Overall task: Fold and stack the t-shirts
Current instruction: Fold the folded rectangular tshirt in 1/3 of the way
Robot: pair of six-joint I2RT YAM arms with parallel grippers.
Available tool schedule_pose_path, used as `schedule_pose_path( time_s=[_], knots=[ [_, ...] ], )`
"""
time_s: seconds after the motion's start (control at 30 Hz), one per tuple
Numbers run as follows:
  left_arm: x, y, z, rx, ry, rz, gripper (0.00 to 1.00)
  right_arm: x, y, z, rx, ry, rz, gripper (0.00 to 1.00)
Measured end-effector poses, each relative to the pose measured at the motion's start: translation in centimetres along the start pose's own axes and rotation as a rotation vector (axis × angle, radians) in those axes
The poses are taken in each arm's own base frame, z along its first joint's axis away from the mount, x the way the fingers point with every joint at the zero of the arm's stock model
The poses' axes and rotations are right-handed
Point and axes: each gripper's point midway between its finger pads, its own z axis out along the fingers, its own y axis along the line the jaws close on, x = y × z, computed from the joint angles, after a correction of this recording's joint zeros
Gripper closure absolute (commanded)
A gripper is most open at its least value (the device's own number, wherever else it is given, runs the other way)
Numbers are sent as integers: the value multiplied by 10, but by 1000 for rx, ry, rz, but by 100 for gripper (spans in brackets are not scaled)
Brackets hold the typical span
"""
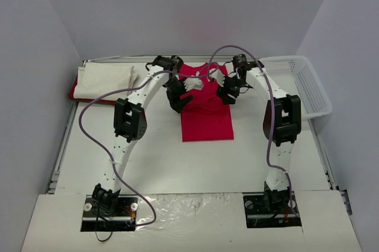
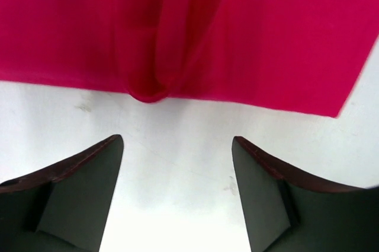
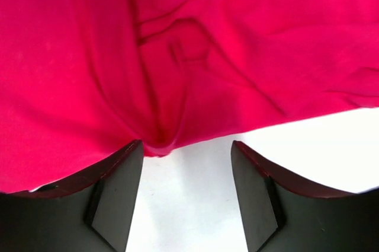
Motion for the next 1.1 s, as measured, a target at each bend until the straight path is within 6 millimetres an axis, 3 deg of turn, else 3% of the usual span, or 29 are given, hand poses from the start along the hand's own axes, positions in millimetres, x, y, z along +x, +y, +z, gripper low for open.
schedule_pose_path(
  time_s=[0.1, 0.2, 0.3, 0.33, 0.43, 0.57, 0.7, 0.87, 0.97, 1.1],
  knots=[
    [11, -14, -4, 35, 17, -49, 24, -9, -13, -3, 51, -26, 20, 39],
    [26, -39, -11, 87, 40, -107, 24, -14, -21, -5, 91, -47, 60, 45],
    [26, -58, -29, 132, -15, -160, 24, -17, -17, -11, 111, -66, 109, 70],
    [23, -62, -40, 141, -62, -172, 24, -18, -12, -14, 114, -72, 123, 87],
    [25, -61, -78, 117, -172, -215, 24, -19, 13, -23, 99, -72, 155, 100],
    [52, -50, -141, 14, -305, -304, 23, -31, 52, -19, 43, -61, 134, 100],
    [103, -55, -179, -73, -352, -430, 21, -39, 86, 4, -40, -31, 96, 100],
    [154, -96, -187, -119, -329, -539, 21, -37, 107, 31, -118, 9, 91, 100],
    [162, -124, -182, -122, -312, -543, 21, -28, 110, 46, -148, 35, 113, 100],
    [164, -142, -180, -132, -311, -528, 20, -18, 111, 63, -175, 67, 136, 100]
  ],
)
